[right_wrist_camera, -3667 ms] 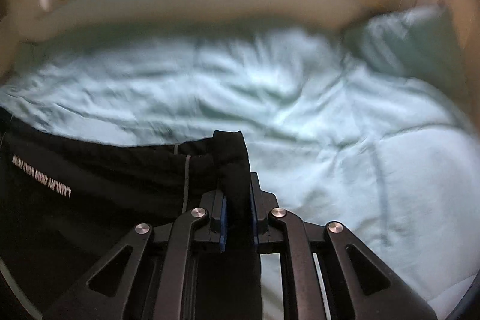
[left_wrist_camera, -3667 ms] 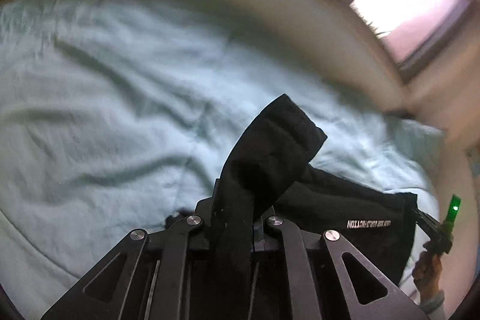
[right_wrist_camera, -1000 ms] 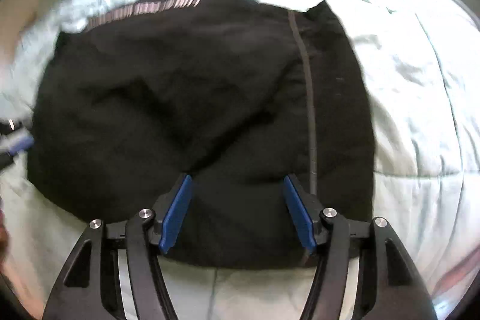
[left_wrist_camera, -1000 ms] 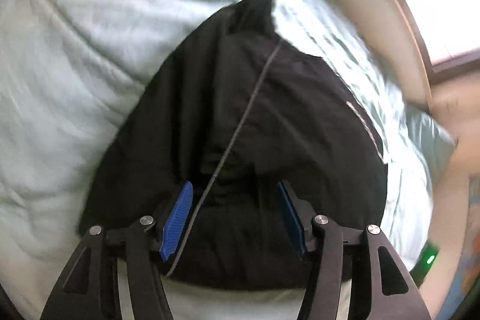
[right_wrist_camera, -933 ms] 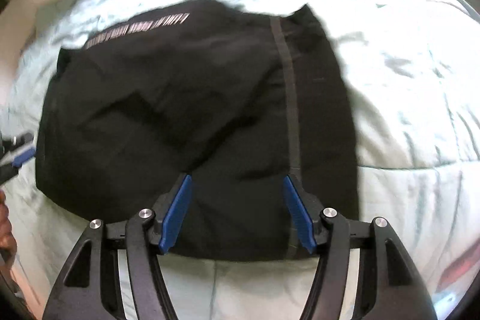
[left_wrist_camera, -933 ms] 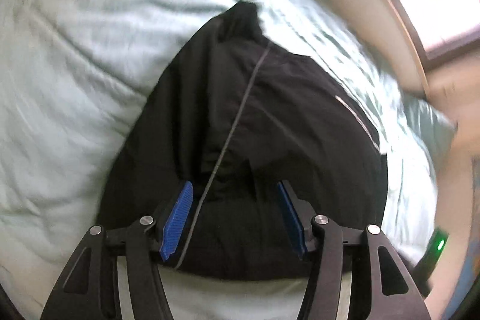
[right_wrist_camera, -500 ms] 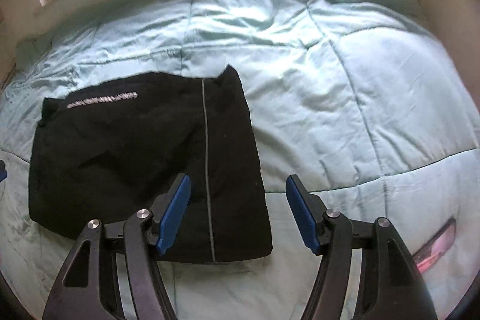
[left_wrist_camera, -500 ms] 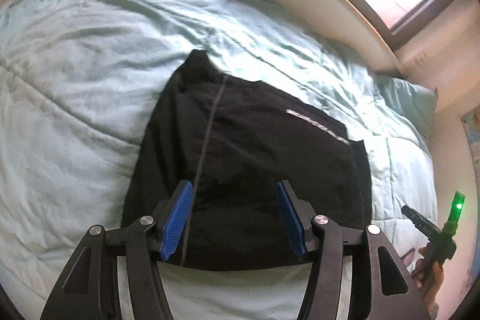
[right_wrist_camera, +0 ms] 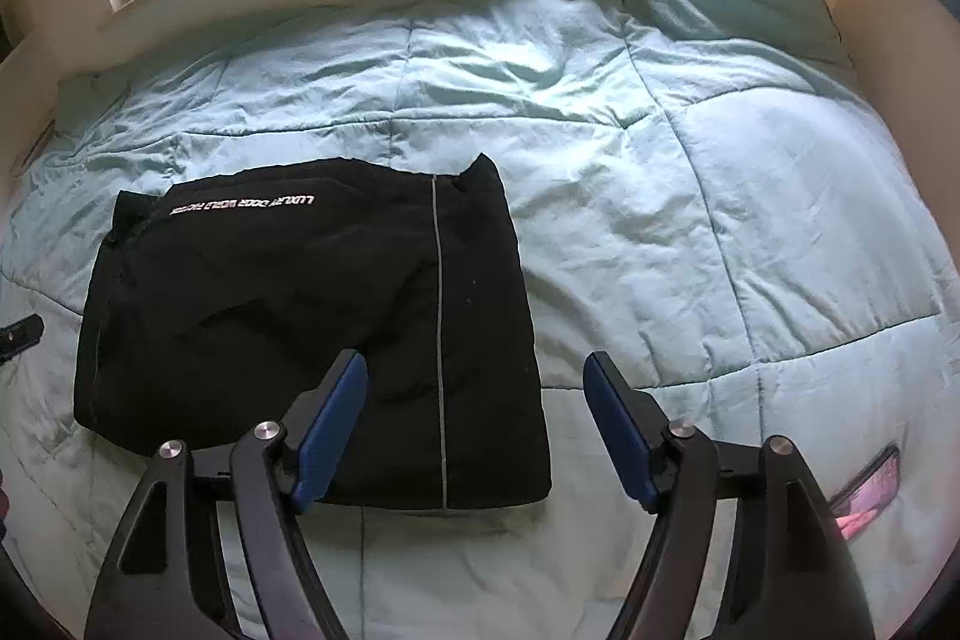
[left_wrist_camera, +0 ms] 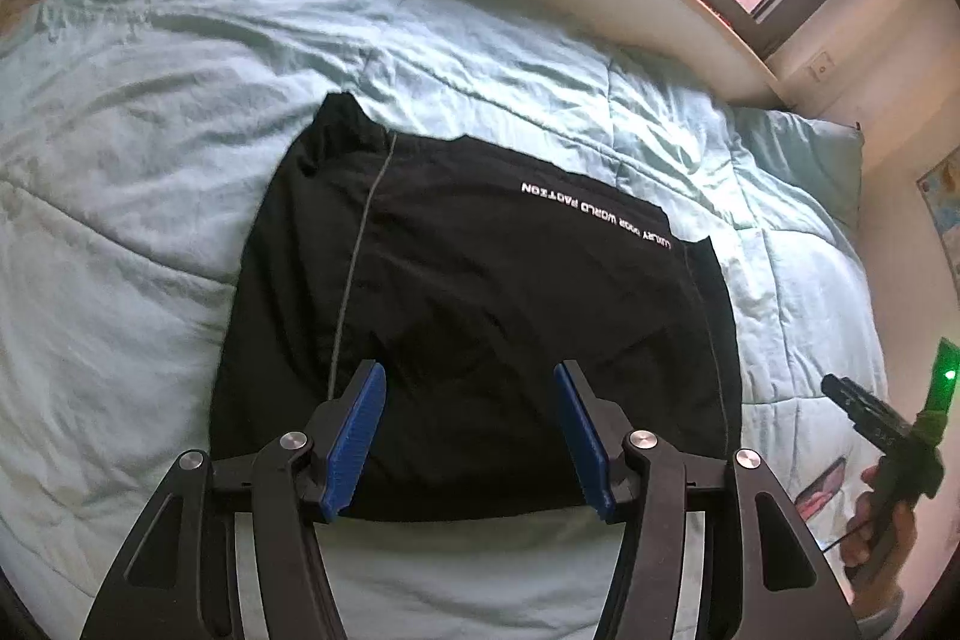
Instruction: Fold large clothes
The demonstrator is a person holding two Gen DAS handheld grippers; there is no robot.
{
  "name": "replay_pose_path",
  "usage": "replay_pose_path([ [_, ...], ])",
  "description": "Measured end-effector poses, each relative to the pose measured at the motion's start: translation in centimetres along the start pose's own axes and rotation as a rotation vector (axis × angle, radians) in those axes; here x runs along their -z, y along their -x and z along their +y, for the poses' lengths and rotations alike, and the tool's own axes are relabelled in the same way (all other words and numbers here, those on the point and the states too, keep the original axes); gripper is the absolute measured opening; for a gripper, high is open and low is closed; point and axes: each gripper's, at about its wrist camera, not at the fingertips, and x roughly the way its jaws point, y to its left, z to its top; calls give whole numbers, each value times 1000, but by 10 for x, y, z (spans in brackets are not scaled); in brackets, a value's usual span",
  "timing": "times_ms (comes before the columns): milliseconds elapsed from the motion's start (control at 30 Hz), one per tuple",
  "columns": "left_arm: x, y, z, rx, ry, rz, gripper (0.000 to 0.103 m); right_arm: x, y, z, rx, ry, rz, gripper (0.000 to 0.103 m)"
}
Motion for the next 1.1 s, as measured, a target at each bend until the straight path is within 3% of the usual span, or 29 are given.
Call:
replay_pose_path([
  [200, -7, -25, 21, 39, 86, 46, 64, -2, -36, -10, -13, -39, 57, 76],
  [367, -30, -38, 47, -76, 71, 32, 64, -9, -71, -22, -109, -91, 95, 76],
  [467, -49, -48, 73, -96, 83, 49, 64, -19, -100, -27, -182, -117, 129, 76],
  [533, -60, -53, 88, -67, 86, 43, 65, -25, -123, -28, -200, -125, 148, 76],
  [633, -69, -70, 110, 33, 126, 74, 79, -29, -153, -30, -212, -137, 181, 76],
  [667, -71, -80, 119, 59, 150, 98, 79, -30, -164, -30, -213, -143, 194, 77],
  [833, -65, -129, 143, 60, 184, 214, 80, -29, -202, -34, -237, -161, 243, 80],
  [1000, -52, -165, 171, 251, 326, 263, 86, -23, -231, -39, -423, -202, 307, 86],
  [1100, -48, -172, 177, 302, 334, 252, 90, -22, -249, -35, -516, -203, 341, 89],
])
